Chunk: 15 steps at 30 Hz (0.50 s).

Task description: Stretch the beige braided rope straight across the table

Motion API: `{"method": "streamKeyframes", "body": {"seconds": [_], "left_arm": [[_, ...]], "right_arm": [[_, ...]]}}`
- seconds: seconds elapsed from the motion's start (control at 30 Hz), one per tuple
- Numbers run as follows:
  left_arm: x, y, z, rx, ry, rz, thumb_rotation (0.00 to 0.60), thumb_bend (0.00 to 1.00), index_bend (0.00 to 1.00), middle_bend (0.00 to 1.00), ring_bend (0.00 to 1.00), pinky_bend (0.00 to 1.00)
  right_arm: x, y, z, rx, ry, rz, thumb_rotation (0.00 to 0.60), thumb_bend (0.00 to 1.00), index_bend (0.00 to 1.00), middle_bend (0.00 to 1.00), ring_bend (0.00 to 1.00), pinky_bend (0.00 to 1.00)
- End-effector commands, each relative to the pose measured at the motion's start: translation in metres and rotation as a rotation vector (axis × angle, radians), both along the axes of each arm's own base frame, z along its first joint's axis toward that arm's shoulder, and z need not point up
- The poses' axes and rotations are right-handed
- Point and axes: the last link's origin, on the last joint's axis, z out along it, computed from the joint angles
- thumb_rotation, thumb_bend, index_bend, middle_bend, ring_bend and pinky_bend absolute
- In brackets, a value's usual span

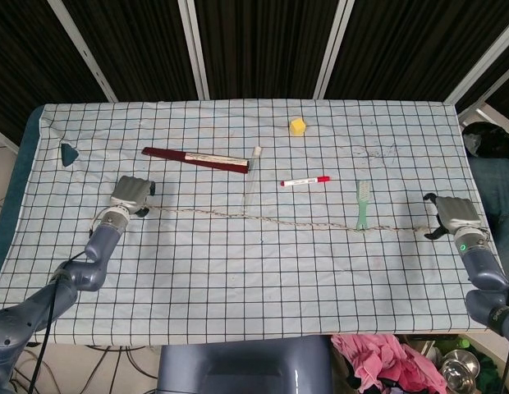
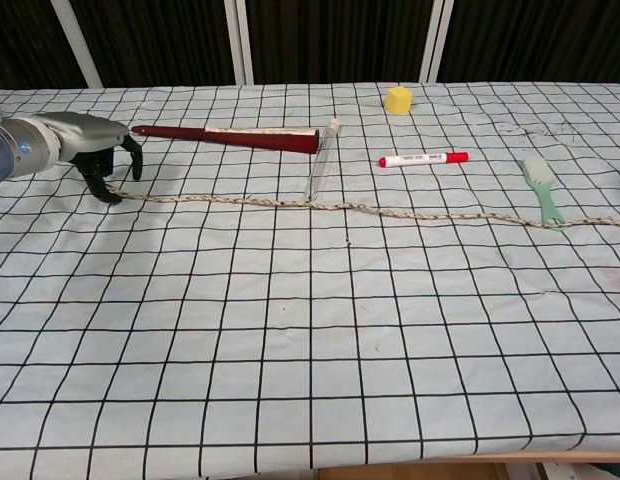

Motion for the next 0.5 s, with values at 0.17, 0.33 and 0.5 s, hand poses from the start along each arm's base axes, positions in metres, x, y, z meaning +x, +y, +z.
{"method": "streamKeyframes", "body": {"seconds": [0.17, 0.33, 0.5], "left_arm": [[0.014, 0.009, 0.02, 0.022, -0.038, 0.026, 0.6, 0.0, 0.06, 0.98, 0.97, 1.0], [0.043, 0.002, 0.044, 0.079, -0.132, -0.032, 0.6, 0.04, 0.17, 0.87, 0.88, 0.94], [0.072, -0.036, 0.079, 0.117, -0.194, -0.126, 0.6, 0.04, 0.17, 0.63, 0.58, 0.73]], "right_arm": [[0.019, -0.001, 0.029, -0.012, -0.032, 0.006, 0.6, 0.01, 0.0, 0.84, 0.99, 0.94], [0.037, 0.001, 0.069, -0.18, -0.051, 0.102, 0.6, 0.03, 0.0, 0.7, 0.87, 0.84], [0.056, 0.026, 0.086, -0.352, -0.14, 0.191, 0.6, 0.05, 0.05, 0.42, 0.57, 0.5]]}}
